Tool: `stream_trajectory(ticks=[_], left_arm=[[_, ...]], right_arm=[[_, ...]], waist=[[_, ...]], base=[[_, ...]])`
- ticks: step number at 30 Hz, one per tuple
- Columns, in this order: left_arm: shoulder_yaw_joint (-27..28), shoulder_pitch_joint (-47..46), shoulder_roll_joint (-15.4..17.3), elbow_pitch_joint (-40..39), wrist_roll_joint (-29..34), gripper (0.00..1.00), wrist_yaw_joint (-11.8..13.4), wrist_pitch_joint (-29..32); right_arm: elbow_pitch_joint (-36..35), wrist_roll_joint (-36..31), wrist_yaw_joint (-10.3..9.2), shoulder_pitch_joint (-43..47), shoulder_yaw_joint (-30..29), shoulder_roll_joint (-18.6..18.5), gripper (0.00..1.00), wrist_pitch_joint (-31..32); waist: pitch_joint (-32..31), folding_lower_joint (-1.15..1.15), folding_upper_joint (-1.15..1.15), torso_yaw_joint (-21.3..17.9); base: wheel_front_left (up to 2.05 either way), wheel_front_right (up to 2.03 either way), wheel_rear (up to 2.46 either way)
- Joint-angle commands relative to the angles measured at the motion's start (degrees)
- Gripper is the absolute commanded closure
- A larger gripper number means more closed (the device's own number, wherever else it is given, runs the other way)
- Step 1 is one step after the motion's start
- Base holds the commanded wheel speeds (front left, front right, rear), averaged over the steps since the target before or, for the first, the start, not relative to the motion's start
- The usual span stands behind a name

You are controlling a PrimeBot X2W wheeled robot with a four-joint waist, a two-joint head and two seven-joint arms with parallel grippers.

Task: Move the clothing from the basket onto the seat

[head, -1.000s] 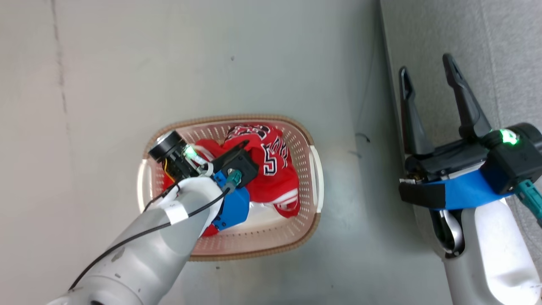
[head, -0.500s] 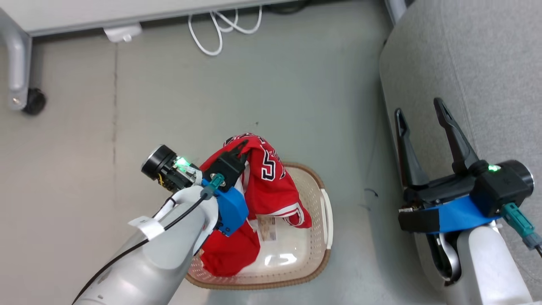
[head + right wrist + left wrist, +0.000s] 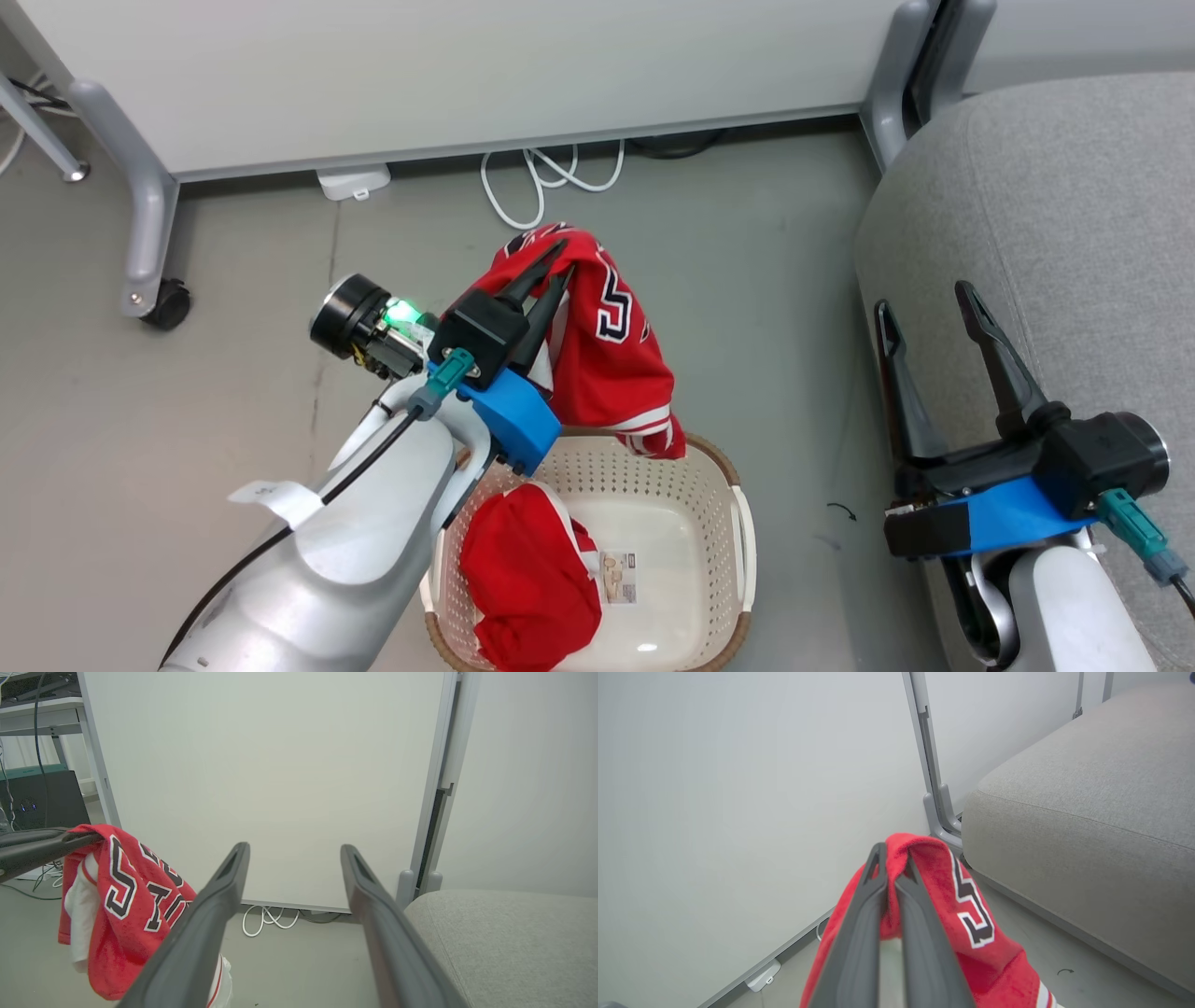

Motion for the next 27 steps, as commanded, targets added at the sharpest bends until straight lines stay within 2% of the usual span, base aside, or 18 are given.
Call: stream_trajectory(ticks=[1, 6, 11, 27], left_arm=[[0.71, 0.3, -0.14, -0.8, 0.04, 1.0, -0.42, -0.29], [3.66, 0.74, -0.8, -4.25, -2.38, 1.0, -2.47, -0.29], [4.73, 0.22, -1.12, -6.17, -4.58, 1.0, -3.39, -0.29], [0.77, 0.52, -1.41, -7.3, -8.35, 1.0, -3.84, 0.3]], right_arm=[[0.09, 0.24, 0.03, 0.99, -0.06, -0.25, 0.0, -0.19], [0.07, 0.69, 0.03, 1.99, -0.03, -0.25, 0.0, -0.19], [-0.08, 1.18, 0.03, 2.84, 0.05, -0.25, 0.0, -0.19], [-0.14, 2.28, 0.03, 3.62, 0.32, -0.25, 0.0, -0.19]], waist=[[-0.71, 0.01, -0.01, 0.28], [-1.82, 0.01, -0.01, 0.53], [-2.9, 0.01, -0.01, 0.52], [-5.02, 0.01, -0.01, 0.75]], base=[[0.0, 0.0, 0.0], [0.0, 0.0, 0.0], [0.0, 0.0, 0.0], [0.0, 0.0, 0.0]])
